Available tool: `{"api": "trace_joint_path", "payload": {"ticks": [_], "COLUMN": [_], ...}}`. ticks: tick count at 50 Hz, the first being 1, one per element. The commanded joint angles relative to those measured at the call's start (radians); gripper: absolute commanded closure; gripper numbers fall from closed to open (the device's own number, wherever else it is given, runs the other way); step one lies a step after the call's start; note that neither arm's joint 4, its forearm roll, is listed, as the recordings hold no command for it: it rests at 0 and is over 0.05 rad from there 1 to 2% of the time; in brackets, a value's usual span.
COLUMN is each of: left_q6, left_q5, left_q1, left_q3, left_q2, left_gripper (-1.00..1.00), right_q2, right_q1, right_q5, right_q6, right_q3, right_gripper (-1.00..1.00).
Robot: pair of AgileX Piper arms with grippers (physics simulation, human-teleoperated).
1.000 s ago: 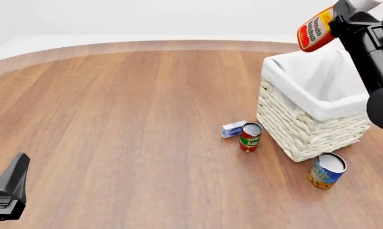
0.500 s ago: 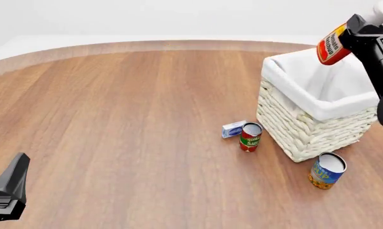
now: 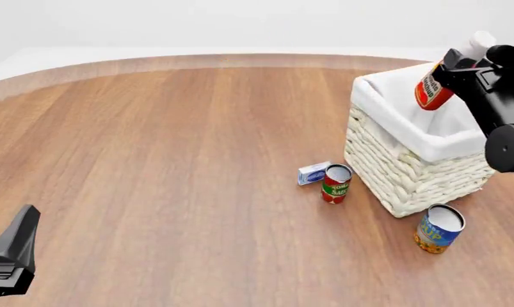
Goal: Pick up the ketchup, and put it in the basket.
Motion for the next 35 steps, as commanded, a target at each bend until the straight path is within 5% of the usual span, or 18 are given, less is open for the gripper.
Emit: {"api": "trace_joint_path", "payload": {"ticks": [1, 35], "left_q6": [0.000, 0.000], "left_q5": [0.000, 0.000], "left_q1": [0.000, 0.000], "left_q3": [0.000, 0.000], "left_q2": [0.000, 0.000], "left_gripper": [-1.00, -1.00], "right_q2": [0.043, 0.127], "right_q1": [-0.018, -0.032], "right_q5": [0.015, 0.096], "right_q6": [-0.029, -0.072], "right_q3": [-0.014, -0.080], "right_gripper": [1.00, 1.00]}}
